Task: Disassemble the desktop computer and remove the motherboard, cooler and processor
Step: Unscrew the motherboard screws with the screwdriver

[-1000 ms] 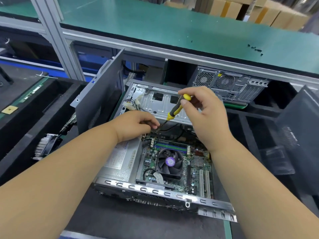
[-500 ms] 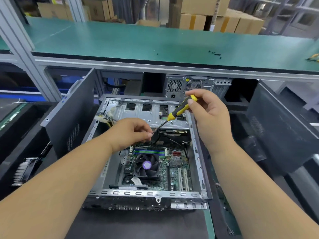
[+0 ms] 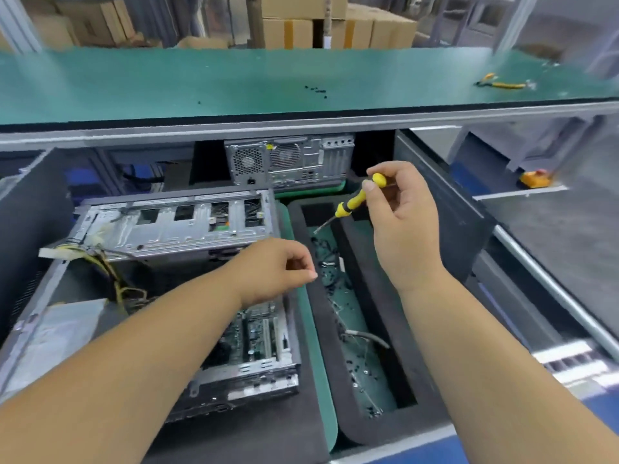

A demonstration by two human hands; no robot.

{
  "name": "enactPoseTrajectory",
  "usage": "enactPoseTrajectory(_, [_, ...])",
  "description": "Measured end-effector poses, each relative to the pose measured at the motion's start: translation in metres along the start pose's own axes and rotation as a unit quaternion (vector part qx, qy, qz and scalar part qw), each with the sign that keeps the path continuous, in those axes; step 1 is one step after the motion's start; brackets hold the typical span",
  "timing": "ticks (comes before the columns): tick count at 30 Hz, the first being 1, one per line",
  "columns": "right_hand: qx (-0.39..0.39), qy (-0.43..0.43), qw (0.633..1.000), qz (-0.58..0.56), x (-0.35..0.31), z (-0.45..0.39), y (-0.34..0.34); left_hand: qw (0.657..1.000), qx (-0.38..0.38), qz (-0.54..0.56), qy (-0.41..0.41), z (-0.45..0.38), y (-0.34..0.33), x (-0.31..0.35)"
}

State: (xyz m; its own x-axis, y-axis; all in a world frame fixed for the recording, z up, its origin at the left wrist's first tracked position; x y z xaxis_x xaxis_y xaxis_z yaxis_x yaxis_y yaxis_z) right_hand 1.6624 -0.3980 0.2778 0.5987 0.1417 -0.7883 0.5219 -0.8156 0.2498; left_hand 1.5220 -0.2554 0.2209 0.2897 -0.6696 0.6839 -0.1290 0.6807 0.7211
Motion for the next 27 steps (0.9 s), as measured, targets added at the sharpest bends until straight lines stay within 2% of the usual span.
enactPoseTrajectory(5, [0.007, -0.051, 0.997, 0.055, 0.028, 0.009, 0.037, 0.978, -0.089, -0.189, -0.005, -0.043, -0.051, 0.04])
enactPoseTrajectory(13, [-0.014, -0.083, 0.995, 0.048, 0.048, 0.014, 0.054, 0.97, -0.12, -0.21, 0.013, -0.063, -0.08, 0.051])
enactPoseTrajectory(17, [-0.042, -0.093, 0.995, 0.021, 0.046, 0.011, 0.041, 0.976, -0.086, -0.198, 0.025, -0.055, -0.065, 0.041])
enactPoseTrajectory(23, [-0.1, -0.065, 0.993, -0.022, 0.025, -0.002, -0.003, 0.992, 0.047, -0.106, 0.046, -0.024, -0.019, 0.012])
enactPoseTrajectory(27, [-0.145, -0.044, 0.988, -0.041, 0.006, -0.009, -0.044, 0.989, 0.11, -0.054, 0.084, 0.007, 0.014, -0.016])
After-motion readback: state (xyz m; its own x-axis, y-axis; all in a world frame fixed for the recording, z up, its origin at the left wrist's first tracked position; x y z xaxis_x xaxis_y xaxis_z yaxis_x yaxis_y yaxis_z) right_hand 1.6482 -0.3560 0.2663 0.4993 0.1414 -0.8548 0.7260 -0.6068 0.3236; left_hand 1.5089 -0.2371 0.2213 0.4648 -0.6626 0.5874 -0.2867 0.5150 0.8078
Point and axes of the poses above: each hand's wrist, its own z-axis away from the middle knuckle, its own y-axis out of the back of the hand, x = y × z, the point moved 1 cm from there along -z, towards the middle knuckle, and after that the axes turned 5 degrees about -x, right-handed, at the moved point
